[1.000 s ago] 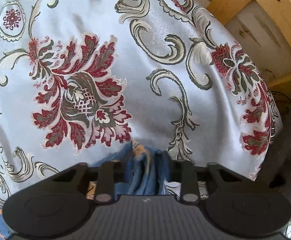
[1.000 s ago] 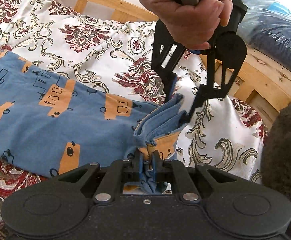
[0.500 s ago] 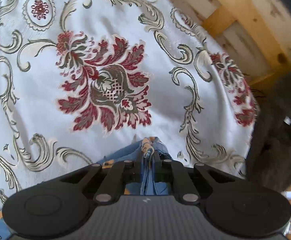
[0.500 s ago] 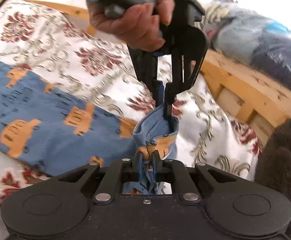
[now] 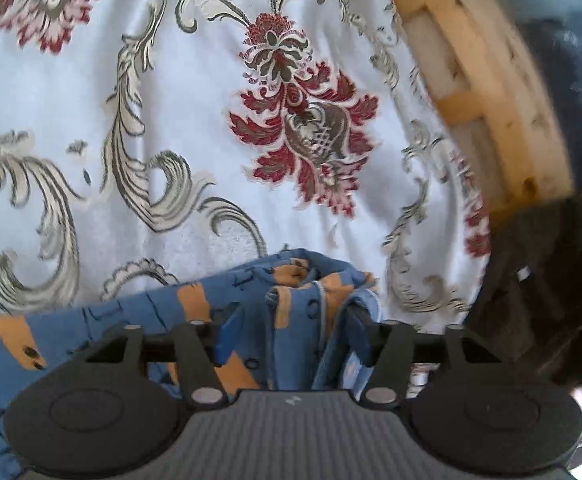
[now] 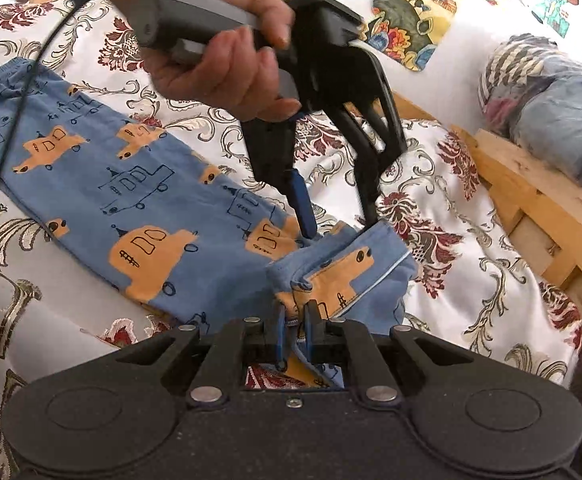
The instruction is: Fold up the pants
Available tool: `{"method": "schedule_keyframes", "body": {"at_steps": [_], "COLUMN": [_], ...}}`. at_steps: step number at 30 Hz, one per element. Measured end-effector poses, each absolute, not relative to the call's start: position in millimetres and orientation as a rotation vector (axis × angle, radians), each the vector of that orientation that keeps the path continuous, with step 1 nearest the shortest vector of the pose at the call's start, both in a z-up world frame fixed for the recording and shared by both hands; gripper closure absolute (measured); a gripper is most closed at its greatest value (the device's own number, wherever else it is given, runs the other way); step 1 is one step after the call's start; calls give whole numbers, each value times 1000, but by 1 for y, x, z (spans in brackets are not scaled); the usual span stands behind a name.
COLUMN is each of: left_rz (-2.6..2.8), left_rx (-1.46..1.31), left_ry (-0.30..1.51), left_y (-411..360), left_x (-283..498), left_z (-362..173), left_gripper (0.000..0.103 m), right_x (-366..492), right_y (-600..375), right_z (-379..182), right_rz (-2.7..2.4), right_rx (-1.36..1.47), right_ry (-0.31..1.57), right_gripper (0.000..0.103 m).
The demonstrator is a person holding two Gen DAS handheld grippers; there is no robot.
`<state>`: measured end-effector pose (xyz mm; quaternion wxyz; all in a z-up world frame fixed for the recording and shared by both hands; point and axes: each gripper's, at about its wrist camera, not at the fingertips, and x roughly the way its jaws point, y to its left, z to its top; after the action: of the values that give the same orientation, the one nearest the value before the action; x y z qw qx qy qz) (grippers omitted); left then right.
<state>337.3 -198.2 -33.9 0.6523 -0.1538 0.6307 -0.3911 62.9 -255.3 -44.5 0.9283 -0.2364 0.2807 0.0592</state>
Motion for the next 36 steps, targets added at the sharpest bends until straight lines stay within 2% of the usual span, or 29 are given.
{"method": "schedule_keyframes", "body": {"at_steps": [1, 3, 5, 8, 9, 11, 13, 18, 19, 36], "left_rz": [-909, -955, -989, -992, -988, -967, -924, -845, -832, -708], "left_rx": [-381, -462, -537, -497, -461, -379, -315, -236, -222, -289], "left_ry": [1424, 1403, 1386, 1366, 1355, 1338, 1340, 1301, 1286, 1220], "left_y": [-196, -193, -194, -199, -201, -205, -209, -206, -205, -131], "left_x": [337, 337, 336, 333, 332, 328, 327, 319, 317, 301], "left_z": [-35, -38, -42, -41, -39, -36, -37, -35, -32, -16], "left_gripper": [29, 21, 20, 20, 25, 41, 71, 95, 97, 100], "right_x": [63, 63, 63, 65, 65, 66, 66, 62, 61, 48], "right_y": [-256, -255, -255, -256, -256, -257, -258, -253, -253, -235], "right_z": [-44, -45, -44, -46, -46, -45, -45, -45, -45, -39], "right_rz": [121, 123, 130, 132, 131, 129, 129, 127, 127, 240], "right_rx": [-481, -476, -477, -483, -480, -479, -483, -512, -521, -518], "right_ry": [578, 584, 587, 587, 588, 587, 583, 573, 568, 469], "right_gripper": [93, 93, 93, 92, 92, 92, 92, 92, 92, 92]}}
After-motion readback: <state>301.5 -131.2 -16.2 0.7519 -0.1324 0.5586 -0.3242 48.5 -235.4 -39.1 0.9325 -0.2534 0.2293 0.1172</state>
